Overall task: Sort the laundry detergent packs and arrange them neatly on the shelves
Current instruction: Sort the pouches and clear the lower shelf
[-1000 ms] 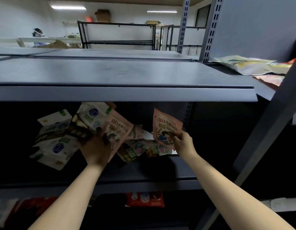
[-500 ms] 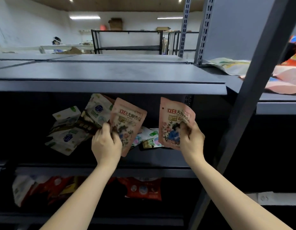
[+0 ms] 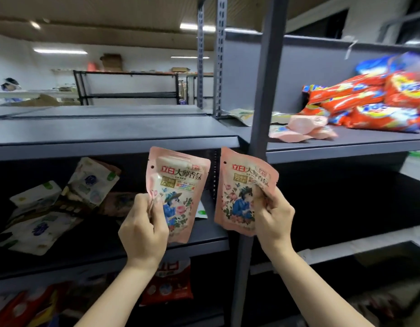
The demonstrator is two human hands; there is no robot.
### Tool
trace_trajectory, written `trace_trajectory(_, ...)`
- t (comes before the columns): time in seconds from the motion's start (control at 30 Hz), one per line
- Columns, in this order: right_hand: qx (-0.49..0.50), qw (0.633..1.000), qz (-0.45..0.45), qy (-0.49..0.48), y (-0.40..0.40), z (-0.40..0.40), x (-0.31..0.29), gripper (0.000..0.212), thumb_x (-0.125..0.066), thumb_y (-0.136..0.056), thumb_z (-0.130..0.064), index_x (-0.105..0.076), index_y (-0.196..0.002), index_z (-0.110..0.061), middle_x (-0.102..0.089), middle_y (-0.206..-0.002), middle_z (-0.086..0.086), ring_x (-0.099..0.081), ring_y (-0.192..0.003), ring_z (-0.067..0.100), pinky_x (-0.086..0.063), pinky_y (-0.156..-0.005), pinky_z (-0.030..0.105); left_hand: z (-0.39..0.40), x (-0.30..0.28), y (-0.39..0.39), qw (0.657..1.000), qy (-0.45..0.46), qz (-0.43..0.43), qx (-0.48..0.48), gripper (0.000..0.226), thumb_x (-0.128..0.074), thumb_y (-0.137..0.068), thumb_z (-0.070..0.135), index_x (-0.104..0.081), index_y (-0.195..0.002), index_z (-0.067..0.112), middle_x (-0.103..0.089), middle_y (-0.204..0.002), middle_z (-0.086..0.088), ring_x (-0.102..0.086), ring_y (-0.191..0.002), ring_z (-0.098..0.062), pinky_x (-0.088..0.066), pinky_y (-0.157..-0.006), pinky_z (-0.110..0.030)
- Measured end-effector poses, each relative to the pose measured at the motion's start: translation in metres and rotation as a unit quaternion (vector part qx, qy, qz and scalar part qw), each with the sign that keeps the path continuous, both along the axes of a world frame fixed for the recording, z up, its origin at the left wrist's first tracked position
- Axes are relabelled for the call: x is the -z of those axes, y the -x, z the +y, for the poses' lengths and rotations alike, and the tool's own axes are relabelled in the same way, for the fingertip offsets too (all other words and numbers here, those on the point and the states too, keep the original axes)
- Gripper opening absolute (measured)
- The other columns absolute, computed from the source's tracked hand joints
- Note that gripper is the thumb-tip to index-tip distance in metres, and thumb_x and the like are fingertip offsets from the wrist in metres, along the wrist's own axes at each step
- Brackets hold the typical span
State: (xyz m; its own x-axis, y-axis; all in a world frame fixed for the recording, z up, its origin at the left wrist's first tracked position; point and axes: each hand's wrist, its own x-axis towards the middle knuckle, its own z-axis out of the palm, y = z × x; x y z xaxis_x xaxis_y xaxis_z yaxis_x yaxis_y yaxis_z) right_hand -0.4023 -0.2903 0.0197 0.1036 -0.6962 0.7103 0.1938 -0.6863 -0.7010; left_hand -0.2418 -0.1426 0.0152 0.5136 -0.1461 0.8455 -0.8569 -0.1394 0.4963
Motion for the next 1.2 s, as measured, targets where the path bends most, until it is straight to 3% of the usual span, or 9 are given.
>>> trace_trajectory(0.1, 0.038, 0.999, -0.029, -0.007, 0.031, -0.007, -0.013, 0.023, -0.058, -0.094, -0.023, -0.061, -0.096, -0.046, -0.069, -0.091, -0.026, -0.069, -0.086, 0.004, -0.058, -0.065, 0.024, -0.015, -0.012, 0.031, 0.999, 0.018, 0.006, 0.029, 0.017, -0.05, -0.092, 0.015, -0.048, -0.08, 0.003, -0.051, -0.064, 0.003, -0.049, -0.052, -0.019, -0.035, -0.049, -0.027)
trace_trajectory(0.27, 0.117, 0.991, -0.062, -0.013, 0.081, -0.043, -0.036, 0.007, -0.056, -0.094, -0.032, -0.062, -0.097, -0.036, -0.067, -0.084, -0.021, -0.068, -0.085, 0.0, -0.053, -0.059, 0.014, -0.05, -0.042, 0.073, 0.997, 0.035, -0.01, 0.066, 0.018, -0.052, -0.092, 0.015, -0.048, -0.078, 0.004, -0.048, -0.062, 0.005, -0.045, -0.05, -0.018, -0.03, -0.046, -0.021)
trace_trajectory(0.43, 0.155, 0.987, -0.048, -0.016, 0.12, -0.104, -0.058, 0.022, -0.054, -0.094, -0.037, -0.064, -0.106, -0.022, -0.068, -0.091, -0.01, -0.068, -0.085, 0.006, -0.056, -0.063, 0.02, -0.109, -0.072, 0.117, 0.992, 0.053, -0.025, 0.109, 0.02, -0.052, -0.093, 0.023, -0.046, -0.078, 0.011, -0.05, -0.058, 0.006, -0.047, -0.049, -0.015, -0.033, -0.046, -0.022)
trace_trajectory(0.6, 0.158, 0.987, -0.032, -0.003, 0.144, -0.176, -0.088, 0.019, -0.054, -0.095, -0.038, -0.065, -0.106, -0.027, -0.063, -0.085, -0.022, -0.065, -0.08, -0.001, -0.052, -0.06, 0.012, -0.186, -0.102, 0.153, 0.993, 0.08, -0.026, 0.082, 0.02, -0.052, -0.096, 0.021, -0.044, -0.081, 0.01, -0.052, -0.063, 0.006, -0.048, -0.053, -0.019, -0.031, -0.053, -0.027)
trace_trajectory(0.8, 0.133, 0.989, -0.063, 0.017, 0.162, -0.262, -0.129, 0.016, -0.053, -0.095, -0.039, -0.06, -0.099, -0.025, -0.062, -0.083, -0.018, -0.06, -0.073, -0.012, -0.046, -0.057, 0.006, -0.264, -0.129, 0.163, 0.994, 0.104, 0.029, 0.029, 0.022, -0.046, -0.098, 0.025, -0.039, -0.081, 0.013, -0.049, -0.066, 0.007, -0.049, -0.061, -0.021, -0.034, -0.053, -0.03)
trace_trajectory(0.93, 0.142, 0.988, -0.053, 0.039, 0.16, -0.311, -0.145, 0.024, -0.046, -0.099, -0.033, -0.06, -0.106, -0.015, -0.063, -0.091, -0.004, -0.062, -0.081, 0.009, -0.051, -0.064, 0.02, -0.3, -0.144, 0.151, 0.991, 0.104, 0.077, -0.013, 0.022, -0.043, -0.098, 0.026, -0.038, -0.082, 0.012, -0.048, -0.065, 0.007, -0.049, -0.062, -0.02, -0.035, -0.048, -0.028)
trace_trajectory(1.03, 0.151, 0.987, -0.022, 0.058, 0.152, -0.336, -0.15, 0.02, -0.043, -0.1, -0.022, -0.06, -0.101, -0.011, -0.063, -0.091, 0.002, -0.059, -0.083, 0.019, -0.043, -0.06, 0.013, -0.319, -0.155, 0.146, 0.988, 0.112, 0.101, -0.027, 0.02, -0.041, -0.098, 0.025, -0.036, -0.083, 0.013, -0.052, -0.073, 0.003, -0.05, -0.065, -0.018, -0.031, -0.048, -0.024)
trace_trajectory(1.13, 0.142, 0.985, 0.037, 0.092, 0.139, -0.35, -0.146, 0.023, -0.041, -0.092, -0.007, -0.064, -0.099, -0.005, -0.062, -0.088, 0.009, -0.056, -0.087, 0.032, -0.041, -0.072, 0.033, -0.333, -0.162, 0.141, 0.985, 0.121, 0.116, -0.045, 0.017, -0.039, -0.1, 0.026, -0.035, -0.087, 0.015, -0.053, -0.082, 0.003, -0.047, -0.062, -0.008, -0.027, -0.045, -0.02)
trace_trajectory(1.2, 0.103, 0.983, 0.128, 0.08, 0.129, -0.357, -0.143, 0.033, -0.041, -0.088, -0.006, -0.062, -0.113, -0.011, -0.061, -0.103, 0.004, -0.054, -0.104, 0.029, -0.039, -0.084, 0.035, -0.342, -0.164, 0.136, 0.983, 0.128, 0.118, -0.056, 0.016, -0.036, -0.1, 0.026, -0.034, -0.089, 0.015, -0.053, -0.084, 0.002, -0.047, -0.063, -0.009, -0.028, -0.045, -0.021)
